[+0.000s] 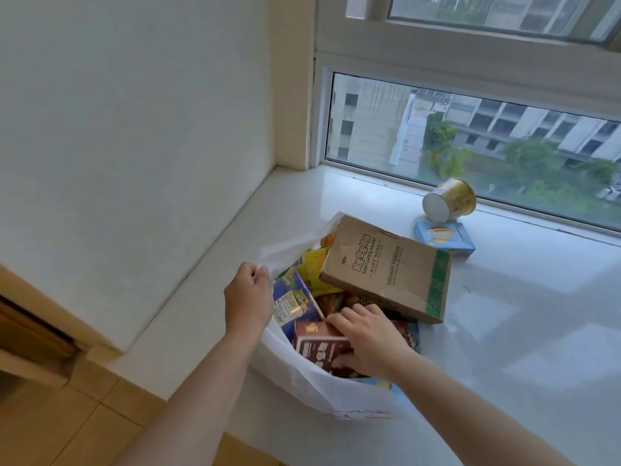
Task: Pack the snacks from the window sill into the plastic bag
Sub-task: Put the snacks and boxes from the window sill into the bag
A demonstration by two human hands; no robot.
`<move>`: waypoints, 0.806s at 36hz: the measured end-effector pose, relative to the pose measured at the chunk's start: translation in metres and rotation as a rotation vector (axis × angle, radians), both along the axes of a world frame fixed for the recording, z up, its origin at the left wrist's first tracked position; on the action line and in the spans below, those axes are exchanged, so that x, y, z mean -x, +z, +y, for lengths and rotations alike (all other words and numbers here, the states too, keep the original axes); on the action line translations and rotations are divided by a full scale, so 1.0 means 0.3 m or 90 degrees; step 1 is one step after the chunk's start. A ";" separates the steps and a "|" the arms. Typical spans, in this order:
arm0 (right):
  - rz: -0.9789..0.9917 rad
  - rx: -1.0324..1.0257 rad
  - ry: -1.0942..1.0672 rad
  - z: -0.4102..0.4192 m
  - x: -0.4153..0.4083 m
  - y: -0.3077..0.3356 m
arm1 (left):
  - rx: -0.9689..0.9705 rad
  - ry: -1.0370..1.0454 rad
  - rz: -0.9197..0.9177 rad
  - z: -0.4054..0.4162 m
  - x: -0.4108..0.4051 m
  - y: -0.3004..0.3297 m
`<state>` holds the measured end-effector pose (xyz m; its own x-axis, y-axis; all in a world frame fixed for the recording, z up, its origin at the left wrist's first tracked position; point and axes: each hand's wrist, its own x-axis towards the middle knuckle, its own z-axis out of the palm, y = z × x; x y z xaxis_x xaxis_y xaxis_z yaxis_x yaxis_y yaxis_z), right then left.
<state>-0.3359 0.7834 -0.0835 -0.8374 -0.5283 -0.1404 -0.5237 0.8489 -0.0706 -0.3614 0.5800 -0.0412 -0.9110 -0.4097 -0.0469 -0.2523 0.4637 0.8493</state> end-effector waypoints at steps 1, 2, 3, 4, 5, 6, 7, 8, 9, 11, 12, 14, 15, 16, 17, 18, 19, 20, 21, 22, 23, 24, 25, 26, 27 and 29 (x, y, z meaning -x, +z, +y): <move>-0.003 -0.023 0.015 -0.008 -0.005 -0.014 | -0.001 0.005 -0.006 0.001 0.000 -0.003; -0.021 -0.033 0.011 -0.012 -0.006 -0.025 | 0.002 0.007 -0.010 0.002 -0.003 -0.004; -0.036 -0.032 0.004 -0.011 -0.002 -0.030 | 0.011 0.007 -0.009 0.005 -0.003 -0.002; -0.049 -0.028 -0.003 -0.006 0.011 -0.030 | 0.025 0.003 -0.007 0.009 -0.002 0.002; -0.058 -0.027 -0.011 0.004 0.024 -0.025 | 0.046 -0.002 -0.002 0.015 0.000 0.007; -0.066 -0.030 -0.024 0.015 0.037 -0.018 | 0.077 -0.009 0.006 0.021 0.002 0.012; -0.068 -0.027 -0.034 0.025 0.045 -0.009 | 0.121 -0.017 0.017 0.030 0.005 0.019; -0.064 -0.006 -0.035 0.033 0.050 -0.005 | 0.173 -0.025 0.029 0.041 0.008 0.026; -0.062 0.023 -0.035 0.040 0.052 -0.001 | 0.229 -0.033 0.041 0.055 0.010 0.033; -0.051 0.073 -0.033 0.053 0.057 0.008 | 0.329 -0.052 0.076 0.092 0.011 0.043; -0.039 0.093 -0.035 0.061 0.064 0.011 | 0.370 -0.065 0.097 0.114 0.011 0.045; -0.016 0.118 -0.047 0.089 0.088 0.022 | 0.422 -0.092 0.133 0.163 0.013 0.046; -0.008 0.126 -0.054 0.108 0.101 0.029 | 0.434 -0.104 0.150 0.190 0.015 0.046; 0.002 0.131 -0.057 0.132 0.115 0.036 | 0.441 -0.114 0.162 0.221 0.018 0.052; 0.017 0.137 -0.056 0.157 0.127 0.046 | 0.445 -0.126 0.169 0.255 0.024 0.057; 0.033 0.144 -0.060 0.184 0.139 0.060 | 0.444 -0.140 0.168 0.290 0.032 0.065; 0.051 0.154 -0.068 0.213 0.151 0.074 | 0.440 -0.156 0.161 0.326 0.043 0.071; 0.067 0.167 -0.083 0.245 0.165 0.089 | 0.433 -0.171 0.154 0.366 0.057 0.077; 0.079 0.179 -0.101 0.278 0.182 0.099 | 0.423 -0.185 0.146 0.405 0.077 0.082; 0.085 0.189 -0.125 0.313 0.201 0.106 | 0.411 -0.198 0.137 0.445 0.099 0.087; 0.087 0.195 -0.152 0.350 0.223 0.112 | 0.401 -0.210 0.128 0.487 0.124 0.093; 0.087 0.199 -0.181 0.388 0.248 0.115 | 0.395 -0.223 0.123 0.529 0.150 0.099; 0.088 0.204 -0.208 0.425 0.274 0.117 | 0.394 -0.242 0.120 0.571 0.179 0.103; 0.089 0.212 -0.235 0.461 0.300 0.118 | 0.394 -0.269 0.120 0.613 0.207 0.110; 0.088 0.226 -0.263 0.496 0.324 0.119 | 0.395 -0.296 0.118 0.654 0.237 0.115; 0.070 0.271 -0.329 0.565 0.372 0.111 | 0.406 -0.336 0.103 0.735 0.303 0.124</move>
